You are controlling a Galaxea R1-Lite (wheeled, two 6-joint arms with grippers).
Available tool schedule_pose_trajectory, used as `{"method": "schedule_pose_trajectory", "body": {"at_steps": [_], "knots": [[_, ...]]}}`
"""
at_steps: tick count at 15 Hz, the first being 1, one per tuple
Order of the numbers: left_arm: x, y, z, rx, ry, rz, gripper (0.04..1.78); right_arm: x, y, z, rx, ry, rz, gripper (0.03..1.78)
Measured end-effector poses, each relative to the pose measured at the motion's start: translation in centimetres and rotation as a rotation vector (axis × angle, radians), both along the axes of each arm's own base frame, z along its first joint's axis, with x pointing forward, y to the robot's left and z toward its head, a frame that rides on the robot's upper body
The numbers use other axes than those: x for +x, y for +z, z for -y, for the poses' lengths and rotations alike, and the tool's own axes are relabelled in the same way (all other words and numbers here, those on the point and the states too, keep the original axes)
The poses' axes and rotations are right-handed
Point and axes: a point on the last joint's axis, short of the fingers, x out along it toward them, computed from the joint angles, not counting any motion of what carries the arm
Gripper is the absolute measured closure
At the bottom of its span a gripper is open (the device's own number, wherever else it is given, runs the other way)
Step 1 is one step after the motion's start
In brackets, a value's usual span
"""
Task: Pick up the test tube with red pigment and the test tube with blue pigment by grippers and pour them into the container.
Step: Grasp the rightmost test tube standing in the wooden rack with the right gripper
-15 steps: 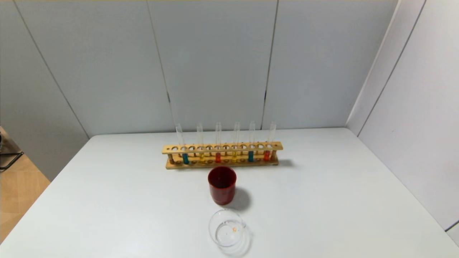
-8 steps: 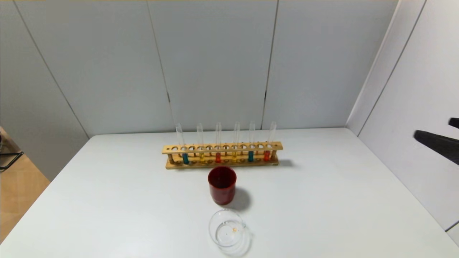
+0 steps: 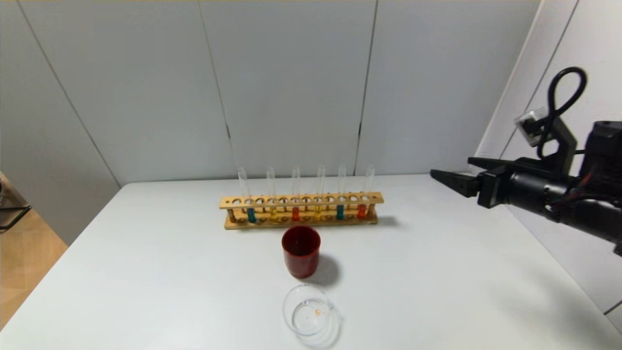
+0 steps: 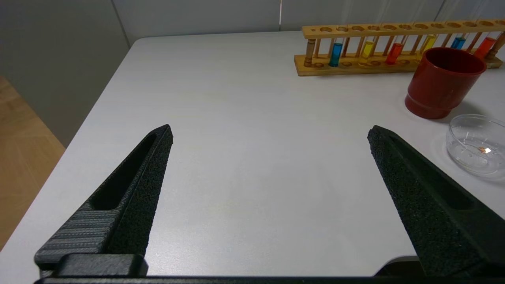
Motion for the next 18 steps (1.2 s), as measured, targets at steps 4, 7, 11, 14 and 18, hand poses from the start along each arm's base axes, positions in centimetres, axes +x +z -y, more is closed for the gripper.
{"method": "schedule_pose_trajectory", "body": {"at_steps": [4,7,11,14,18], "knots": [[0.0,0.0,0.0,0.0,0.0,0.0,0.07,3.3,-5.2,-2.5,-0.052,0.075,-0.074,0.06],[0.0,0.0,0.0,0.0,0.0,0.0,0.07,5.3,-7.6,-4.5,-0.068,0.123,-0.098,0.06],[0.0,0.0,0.0,0.0,0.0,0.0,0.07,8.1,-9.2,-6.4,-0.065,0.154,-0.097,0.06],[0.0,0.0,0.0,0.0,0.0,0.0,0.07,10.4,-9.4,-7.4,-0.056,0.157,-0.063,0.06],[0.0,0.0,0.0,0.0,0.0,0.0,0.07,12.4,-10.0,-7.8,-0.051,0.152,-0.038,0.06]]}}
